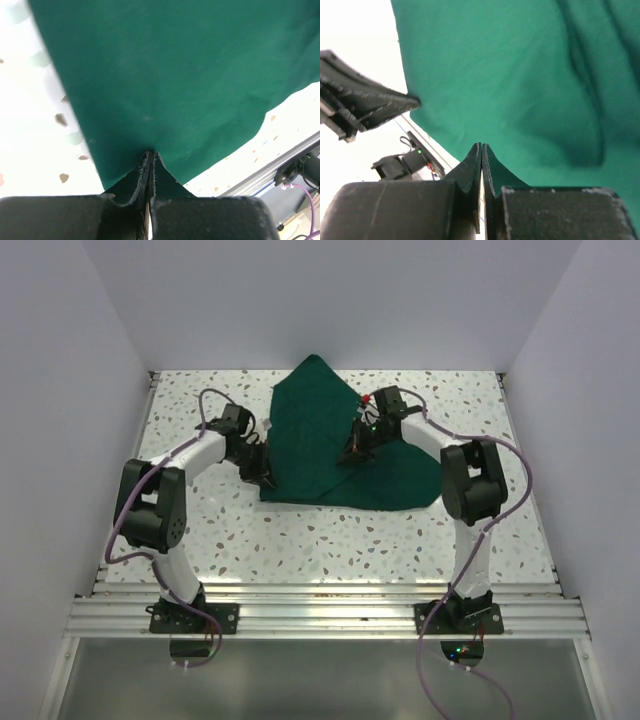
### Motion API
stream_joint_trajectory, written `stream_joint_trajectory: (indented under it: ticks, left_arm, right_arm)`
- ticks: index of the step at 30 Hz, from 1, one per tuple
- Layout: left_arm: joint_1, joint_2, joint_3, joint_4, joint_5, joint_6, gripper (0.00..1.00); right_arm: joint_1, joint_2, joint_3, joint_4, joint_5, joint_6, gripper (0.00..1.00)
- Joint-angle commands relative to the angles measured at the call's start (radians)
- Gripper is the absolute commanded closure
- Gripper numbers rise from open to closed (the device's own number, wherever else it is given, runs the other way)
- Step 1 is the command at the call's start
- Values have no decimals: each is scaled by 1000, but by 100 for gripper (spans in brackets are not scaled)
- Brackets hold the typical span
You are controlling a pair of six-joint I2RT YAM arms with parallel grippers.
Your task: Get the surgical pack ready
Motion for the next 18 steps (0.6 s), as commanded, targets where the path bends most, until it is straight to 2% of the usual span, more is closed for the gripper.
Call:
stream_joint_trajectory:
  ticks: [1, 9, 14, 18]
  left_arm:
    - [20, -16, -35, 6, 23, 54, 100]
    - [57, -22, -122, 19, 2, 91, 100]
    - [66, -35, -96, -3, -35, 106, 100]
    - [66, -72, -78, -30, -4, 94, 100]
  right_arm:
    - [-9, 65, 18, 83, -61, 75, 100]
    - [-11, 146, 40, 48, -22, 75, 100]
    - [-11, 176, 38, 25, -5, 60, 100]
    - [-12, 168, 54, 25, -6, 61, 100]
